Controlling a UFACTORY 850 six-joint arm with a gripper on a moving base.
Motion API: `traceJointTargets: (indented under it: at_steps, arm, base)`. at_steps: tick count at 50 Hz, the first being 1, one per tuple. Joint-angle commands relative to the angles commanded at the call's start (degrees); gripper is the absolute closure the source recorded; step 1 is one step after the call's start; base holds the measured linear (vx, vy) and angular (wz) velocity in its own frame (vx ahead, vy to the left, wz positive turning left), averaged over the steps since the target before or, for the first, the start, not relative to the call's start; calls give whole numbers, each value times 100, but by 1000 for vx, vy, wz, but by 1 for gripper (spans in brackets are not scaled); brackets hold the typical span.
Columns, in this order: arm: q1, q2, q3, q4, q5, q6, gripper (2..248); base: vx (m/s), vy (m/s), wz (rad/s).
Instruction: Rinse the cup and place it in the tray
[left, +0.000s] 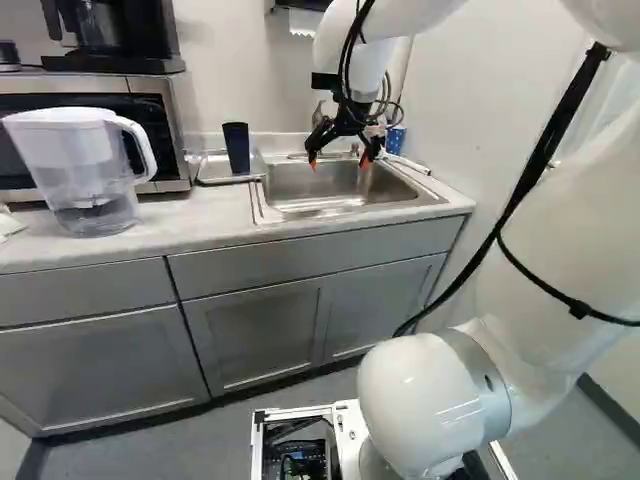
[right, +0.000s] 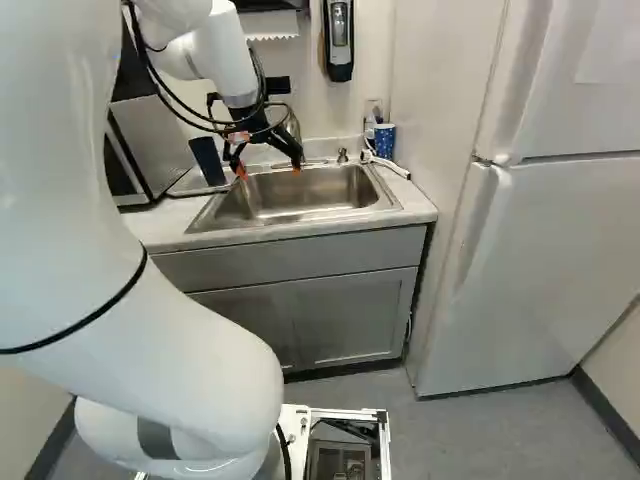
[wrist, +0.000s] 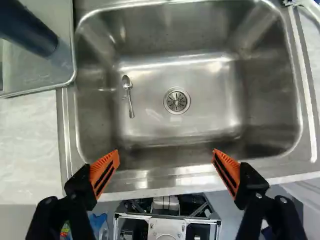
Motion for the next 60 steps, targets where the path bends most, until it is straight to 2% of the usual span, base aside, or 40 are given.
traceJointTargets:
  at_steps: [60]
  arm:
    - [0, 0, 0, 0, 0, 0, 3]
  base:
    - [-117, 14, 92]
